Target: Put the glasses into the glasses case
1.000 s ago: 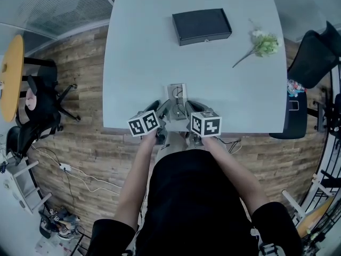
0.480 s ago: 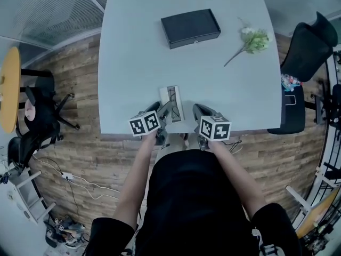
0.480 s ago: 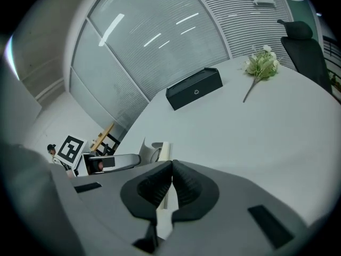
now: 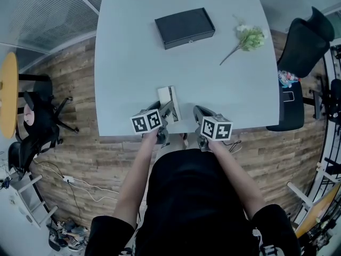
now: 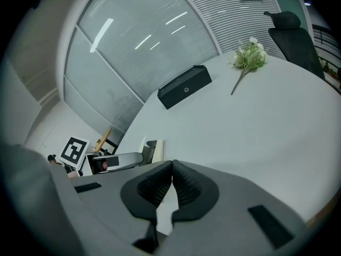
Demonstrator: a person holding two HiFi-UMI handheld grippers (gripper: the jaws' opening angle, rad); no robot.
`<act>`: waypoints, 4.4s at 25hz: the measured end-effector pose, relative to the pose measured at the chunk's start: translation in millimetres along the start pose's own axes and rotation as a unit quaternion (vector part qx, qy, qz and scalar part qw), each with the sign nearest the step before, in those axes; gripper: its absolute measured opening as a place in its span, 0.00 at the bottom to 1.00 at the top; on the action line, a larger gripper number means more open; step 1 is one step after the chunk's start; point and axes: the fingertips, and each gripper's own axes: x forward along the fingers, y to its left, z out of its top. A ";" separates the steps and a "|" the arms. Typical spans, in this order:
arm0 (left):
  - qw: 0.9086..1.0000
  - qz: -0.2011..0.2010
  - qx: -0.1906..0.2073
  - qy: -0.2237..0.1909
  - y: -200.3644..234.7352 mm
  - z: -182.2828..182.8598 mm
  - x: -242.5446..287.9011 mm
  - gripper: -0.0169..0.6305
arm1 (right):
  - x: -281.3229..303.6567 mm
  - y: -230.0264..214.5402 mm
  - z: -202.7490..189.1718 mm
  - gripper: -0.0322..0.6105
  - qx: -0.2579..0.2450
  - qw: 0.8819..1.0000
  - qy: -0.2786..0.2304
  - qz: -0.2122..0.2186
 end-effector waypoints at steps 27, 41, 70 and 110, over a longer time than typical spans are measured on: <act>0.998 0.001 0.050 0.031 -6.5 -5.4 6.5 0.49 | -5.8 -3.0 -6.5 0.08 -0.002 1.000 0.008 -0.010; 0.998 0.025 0.056 -0.027 -25.2 -24.5 -23.9 0.49 | -29.7 -8.1 -7.6 0.08 -0.046 0.999 -0.003 0.009; 0.970 0.085 0.110 -0.198 -161.8 -141.8 -153.0 0.10 | -197.8 -10.9 -49.4 0.08 -0.233 0.965 -0.084 0.081; 0.948 0.029 0.162 -0.272 -230.3 -130.3 -226.1 0.07 | -299.9 58.5 -27.7 0.07 -0.304 0.919 -0.200 0.151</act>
